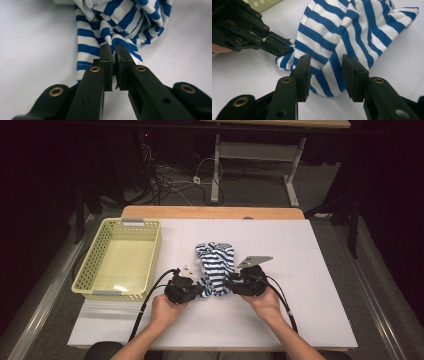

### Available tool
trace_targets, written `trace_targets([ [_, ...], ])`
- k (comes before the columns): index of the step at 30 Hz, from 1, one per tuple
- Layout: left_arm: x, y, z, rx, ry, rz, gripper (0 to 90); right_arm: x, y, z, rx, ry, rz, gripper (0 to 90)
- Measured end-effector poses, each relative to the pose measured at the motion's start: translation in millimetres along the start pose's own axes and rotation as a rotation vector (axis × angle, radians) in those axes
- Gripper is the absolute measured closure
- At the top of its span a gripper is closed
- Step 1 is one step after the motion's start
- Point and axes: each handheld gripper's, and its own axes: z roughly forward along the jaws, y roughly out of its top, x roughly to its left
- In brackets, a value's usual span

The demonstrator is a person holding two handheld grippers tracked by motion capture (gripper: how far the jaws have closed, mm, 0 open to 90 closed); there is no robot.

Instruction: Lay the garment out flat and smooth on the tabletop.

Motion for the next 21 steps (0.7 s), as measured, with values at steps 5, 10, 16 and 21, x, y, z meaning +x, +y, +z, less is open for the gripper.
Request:
trace_targets([
  [5, -0.2, 0.3, -3.1, -0.009, -0.015, -0.003, 83.2, -1.1, 2.3, 7.8, 0.041, -0.017, -0.005, 66.5],
  [10, -3.2, 0.8, -6.4, -0.025, -0.031, 0.0, 83.2, -6.2, 0.0, 10.4, 0.08, -0.003, -0.006, 83.8],
  [16, -5.3, 1.2, -11.3, -0.049, -0.043, 0.002, 83.1, -9.6, -3.8, 3.6, 0.092, -0.012, -0.03, 88.9],
  [21, -5.3, 2.5, -14.4, -0.059, -0.049, 0.005, 83.2, -16.7, -13.0, -12.3, 0.074, -0.026, -0.012, 88.9],
])
